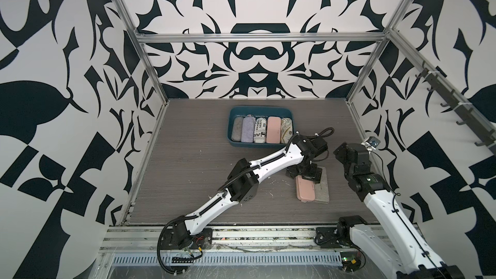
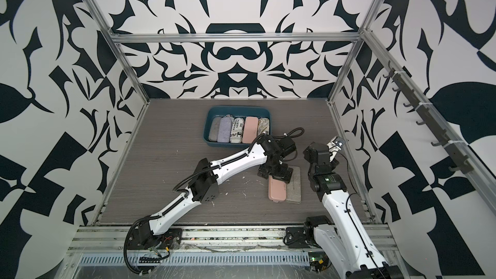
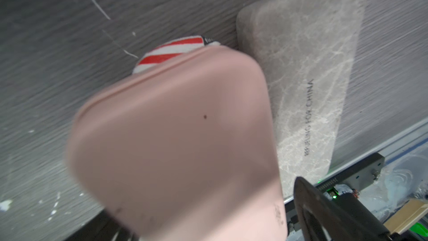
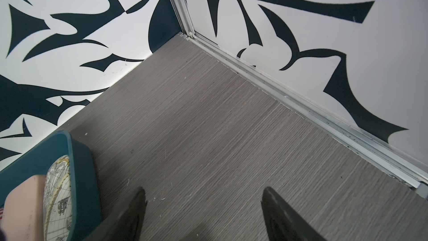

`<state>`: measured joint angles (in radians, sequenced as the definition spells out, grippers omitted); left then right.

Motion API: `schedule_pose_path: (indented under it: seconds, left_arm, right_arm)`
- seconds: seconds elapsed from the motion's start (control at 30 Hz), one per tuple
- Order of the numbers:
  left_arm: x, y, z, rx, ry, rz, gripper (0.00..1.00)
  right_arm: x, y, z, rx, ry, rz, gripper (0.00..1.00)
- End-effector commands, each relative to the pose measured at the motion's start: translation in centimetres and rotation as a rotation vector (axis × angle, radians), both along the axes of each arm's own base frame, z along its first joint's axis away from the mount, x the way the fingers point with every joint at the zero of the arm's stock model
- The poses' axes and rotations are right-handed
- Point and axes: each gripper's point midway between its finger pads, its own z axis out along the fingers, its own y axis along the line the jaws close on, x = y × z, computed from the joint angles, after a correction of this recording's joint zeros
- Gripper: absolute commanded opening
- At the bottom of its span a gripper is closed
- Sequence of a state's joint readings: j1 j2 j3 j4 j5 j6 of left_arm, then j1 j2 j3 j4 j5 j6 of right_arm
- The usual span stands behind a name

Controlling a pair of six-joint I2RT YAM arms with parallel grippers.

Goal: Put the glasses cases into the storage boxes
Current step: Pick up the glasses case.

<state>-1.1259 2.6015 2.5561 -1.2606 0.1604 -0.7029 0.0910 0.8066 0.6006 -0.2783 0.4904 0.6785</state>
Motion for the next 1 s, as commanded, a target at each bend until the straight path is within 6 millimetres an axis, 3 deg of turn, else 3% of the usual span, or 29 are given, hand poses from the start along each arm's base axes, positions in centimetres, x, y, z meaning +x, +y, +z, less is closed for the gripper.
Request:
schedule_pose_path:
  seconds: [0.0, 0.2, 0.3, 0.5, 0.63, 0.97]
  left_arm:
    - [-0.8, 0.6, -0.9, 0.037, 0.033, -0.024, 0.98]
    - [-0.4, 1.9, -1.3, 0.083, 0.016, -0.026, 0.9]
    - [0.1, 2.8, -1.0, 0.102, -0.001, -0.02, 0.79]
    - [0.3, 4.1, -0.2, 0.108, -0.011, -0.011, 0.71]
    - [0.3, 4.8, 0.5, 0.11, -0.013, -0.014, 0.7]
    - [2.2, 6.7, 4.4, 0.009, -0.04, 0.026, 0.7]
  right_arm:
    - [0.3, -0.2, 0.6, 0.001, -0.032, -0.009, 0.81]
    - [0.3, -0.2, 0.6, -0.001, -0.03, -0.007, 0.81]
    - [0.4, -0.1, 0.5, -0.002, -0.026, -0.004, 0.81]
    - [0.6, -0.1, 0.4, -0.001, -0.02, 0.001, 0.81]
    - [0.7, 0.0, 0.3, 0.001, -0.016, 0.007, 0.81]
    - [0.9, 0.0, 0.1, -0.003, -0.011, 0.01, 0.81]
